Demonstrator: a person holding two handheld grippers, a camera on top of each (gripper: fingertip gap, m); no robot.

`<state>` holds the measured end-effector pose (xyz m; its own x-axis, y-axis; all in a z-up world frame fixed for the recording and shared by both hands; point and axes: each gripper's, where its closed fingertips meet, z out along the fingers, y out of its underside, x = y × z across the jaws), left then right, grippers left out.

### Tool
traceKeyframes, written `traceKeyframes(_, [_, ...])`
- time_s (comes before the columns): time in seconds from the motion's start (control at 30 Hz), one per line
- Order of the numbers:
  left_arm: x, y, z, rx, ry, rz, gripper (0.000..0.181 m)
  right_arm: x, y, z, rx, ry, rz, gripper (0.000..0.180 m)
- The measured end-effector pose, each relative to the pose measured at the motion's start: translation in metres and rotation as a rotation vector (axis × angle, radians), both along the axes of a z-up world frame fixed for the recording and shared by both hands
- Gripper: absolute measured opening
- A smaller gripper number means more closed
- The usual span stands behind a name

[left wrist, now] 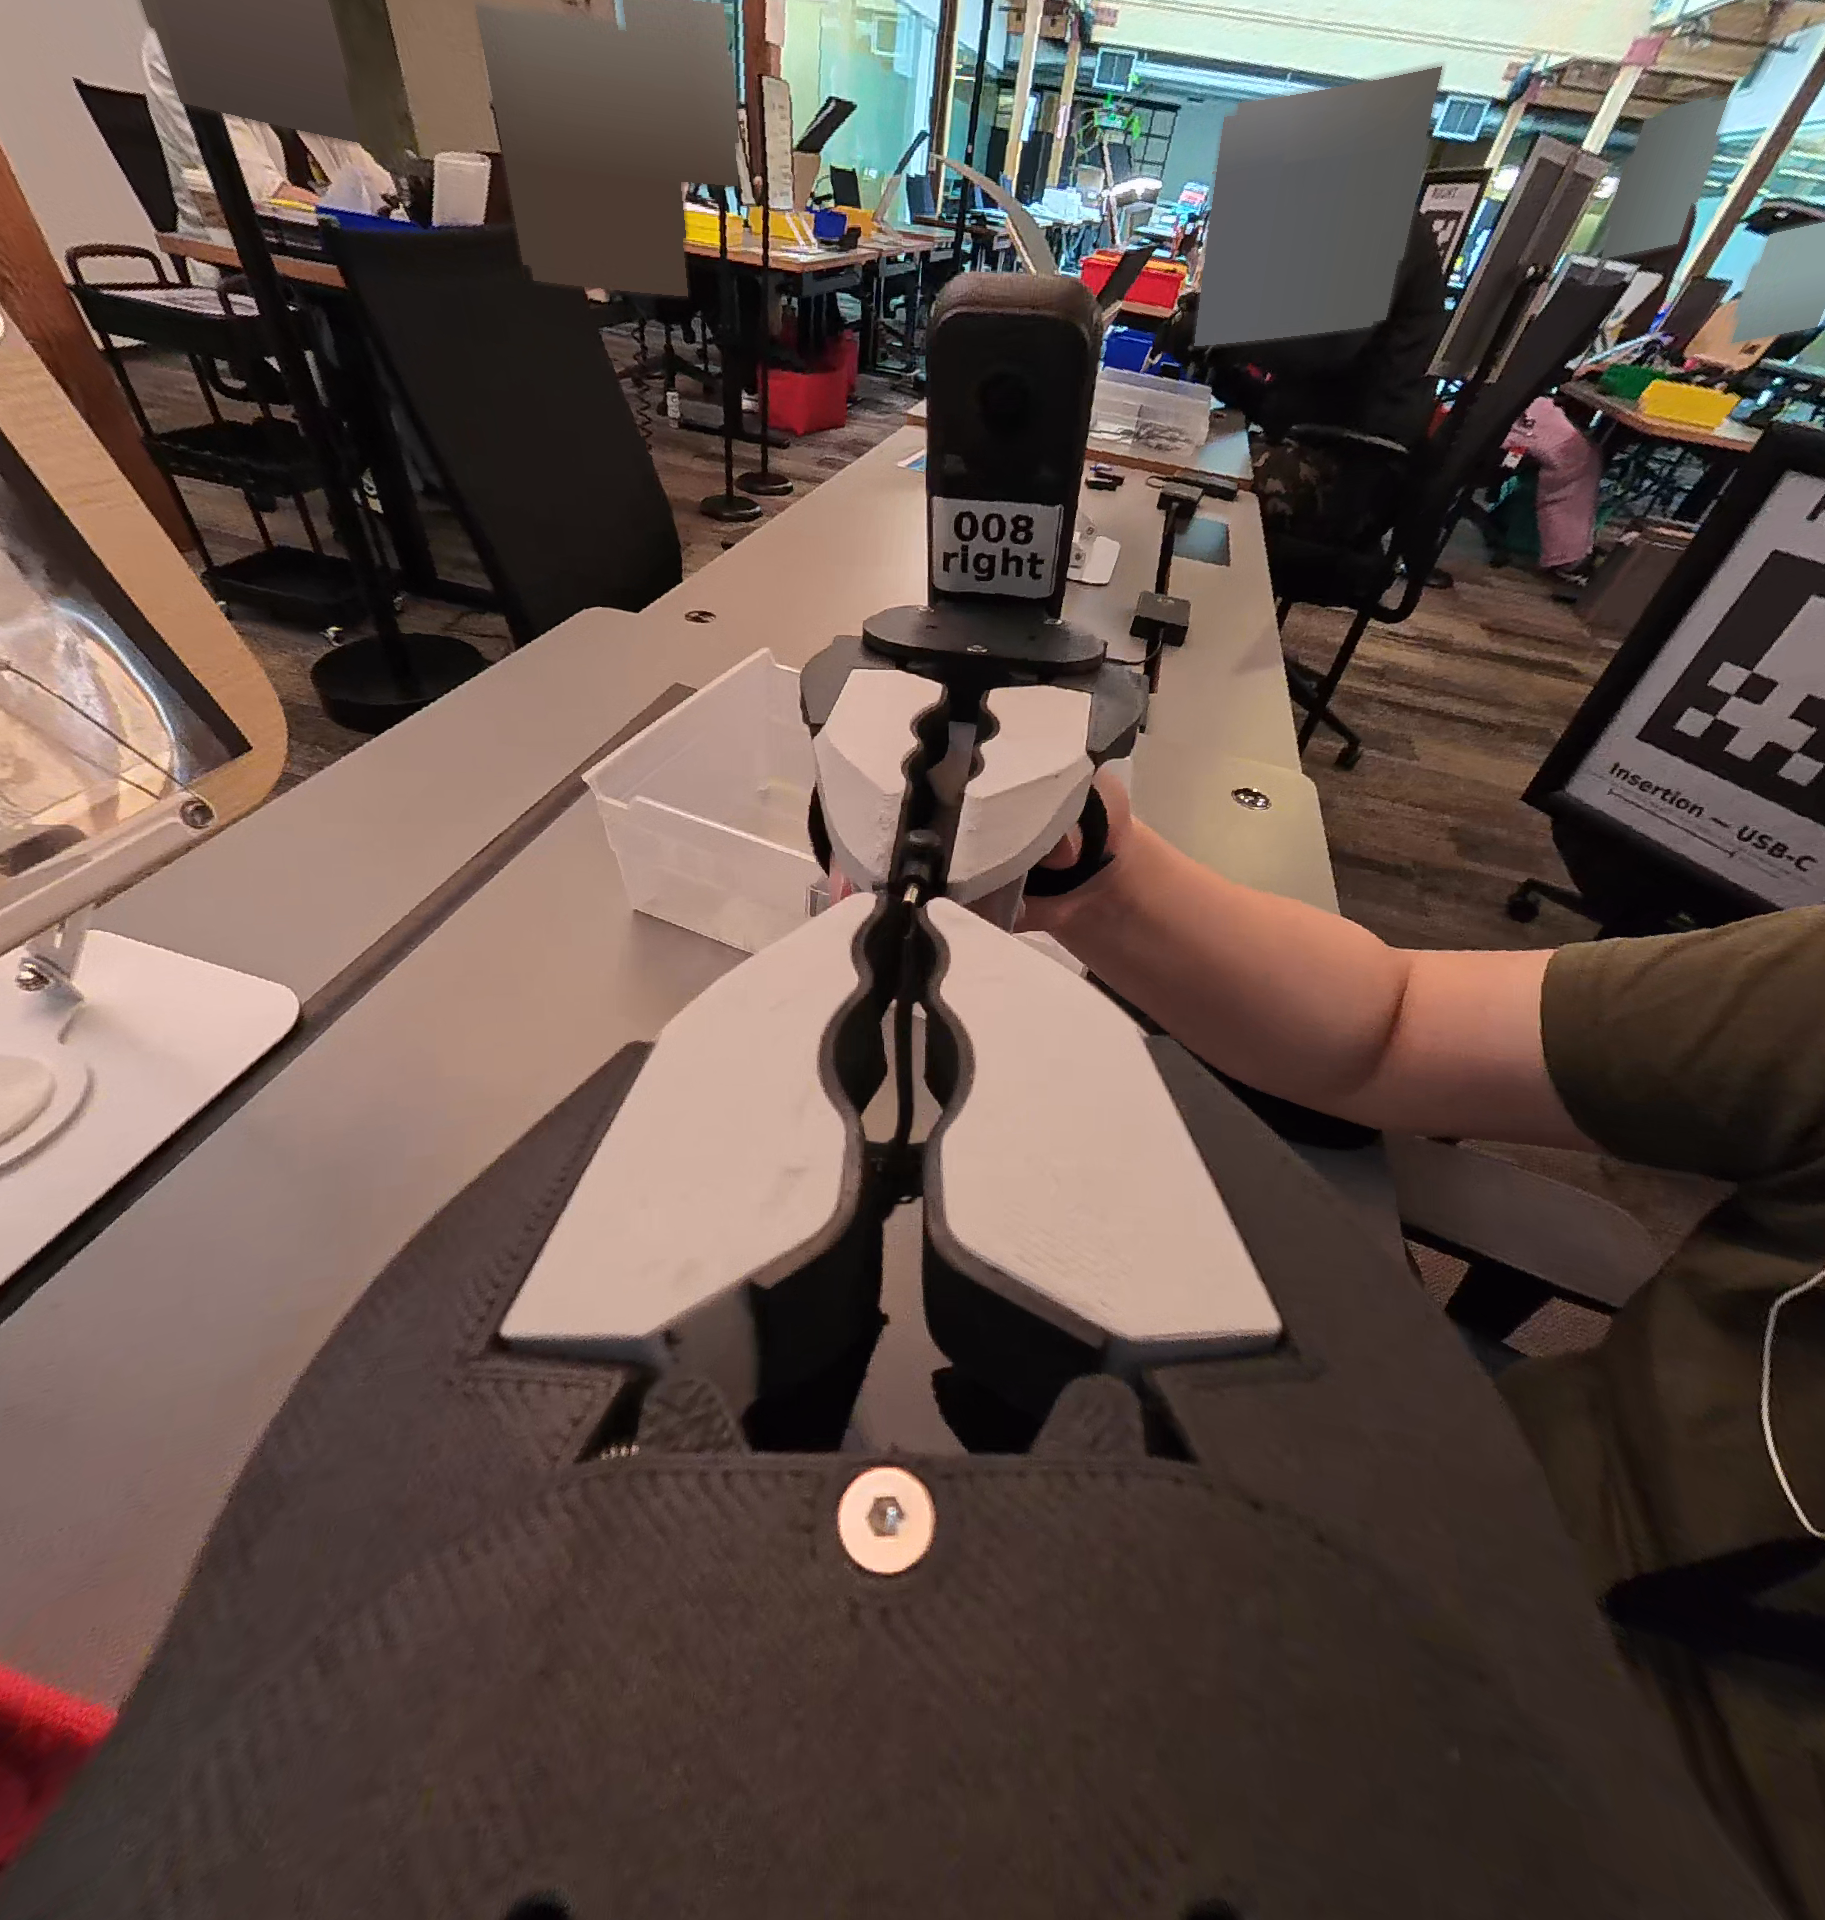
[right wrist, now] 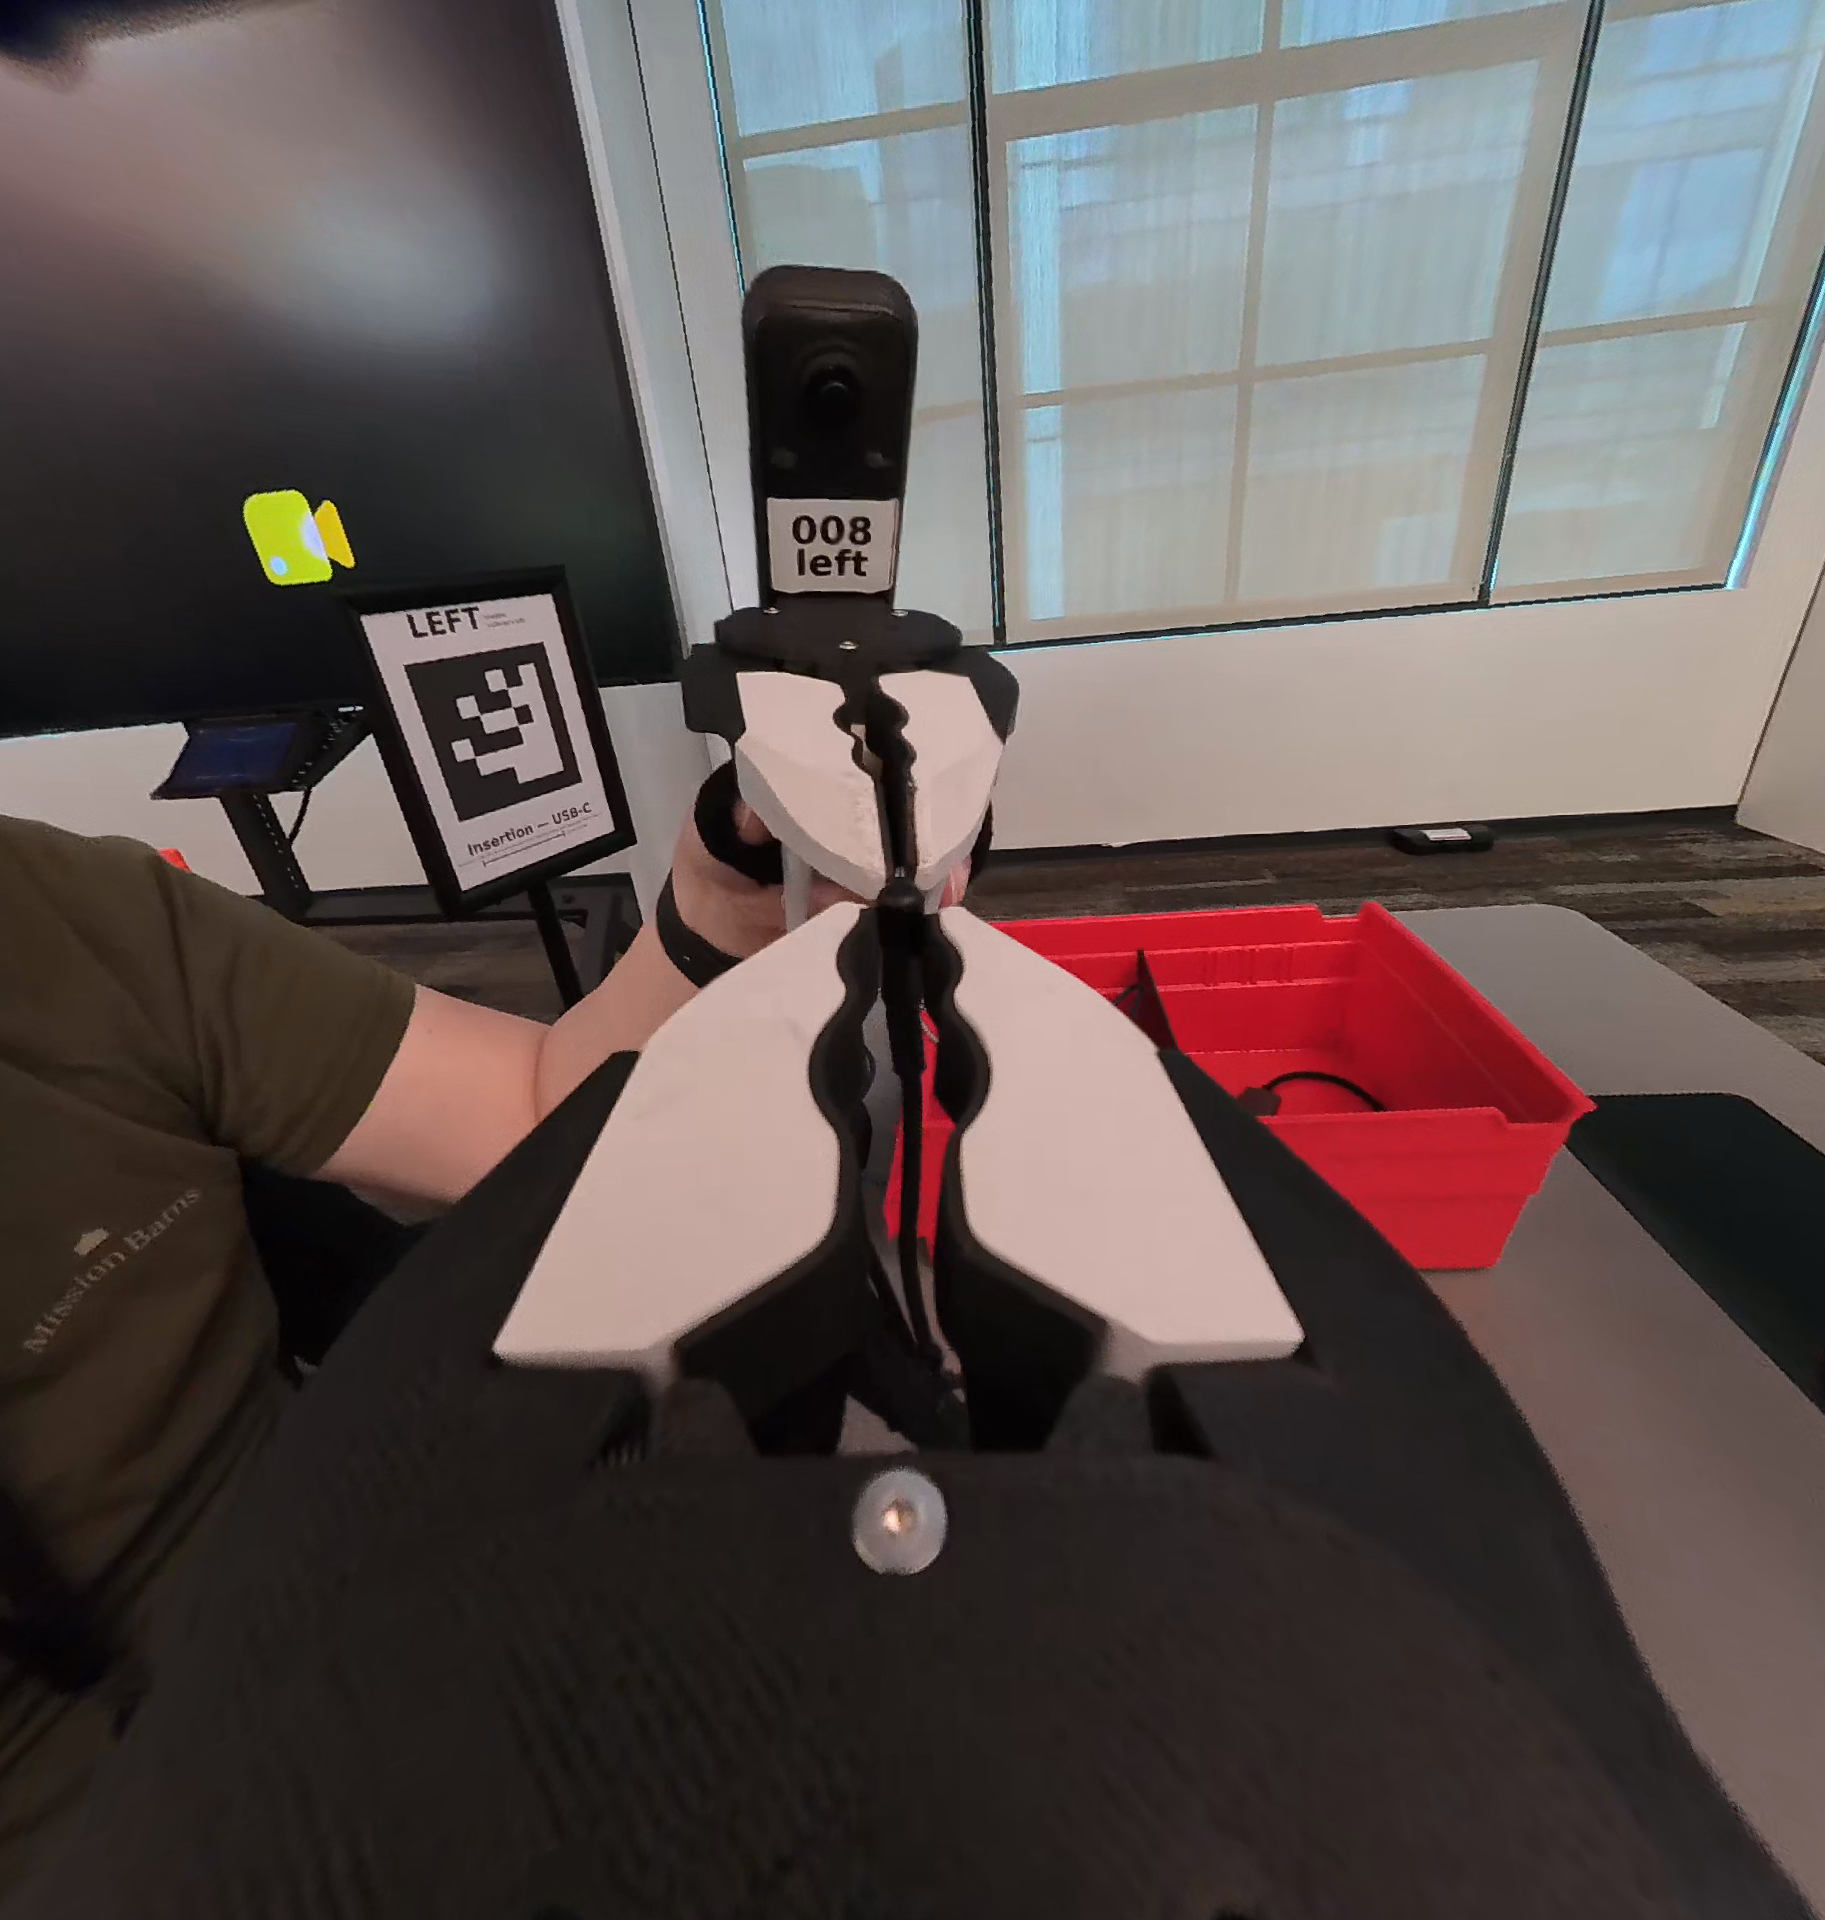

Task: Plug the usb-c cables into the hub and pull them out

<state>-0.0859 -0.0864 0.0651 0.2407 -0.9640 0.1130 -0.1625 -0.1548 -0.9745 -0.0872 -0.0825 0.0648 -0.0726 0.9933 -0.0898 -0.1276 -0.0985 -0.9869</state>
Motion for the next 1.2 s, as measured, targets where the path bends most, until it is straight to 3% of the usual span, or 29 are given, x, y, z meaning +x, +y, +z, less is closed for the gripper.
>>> traceKeyframes(0.23, [0.000, -0.001, -0.006, -0.012, 0.031, -0.018, 0.014, -0.001, -0.002, 0.000, -0.004, 0.006, 0.020, 0.008])
traceKeyframes(0.33, [0.003, -0.003, -0.003, 0.000, 0.003, -0.039, 0.003, -0.002, -0.004, -0.002, 0.004, -0.002, 0.028, 0.008])
traceKeyframes(0.77, [0.005, 0.000, 0.005, 0.022, -0.029, -0.006, 0.002, -0.001, 0.000, 0.008, -0.080, 0.104, 0.049, 0.012])
traceKeyframes(1.2, [0.006, 0.001, 0.007, 0.002, -0.058, -0.004, 0.007, 0.003, -0.002, 0.003, -0.027, 0.002, 0.035, 0.008])
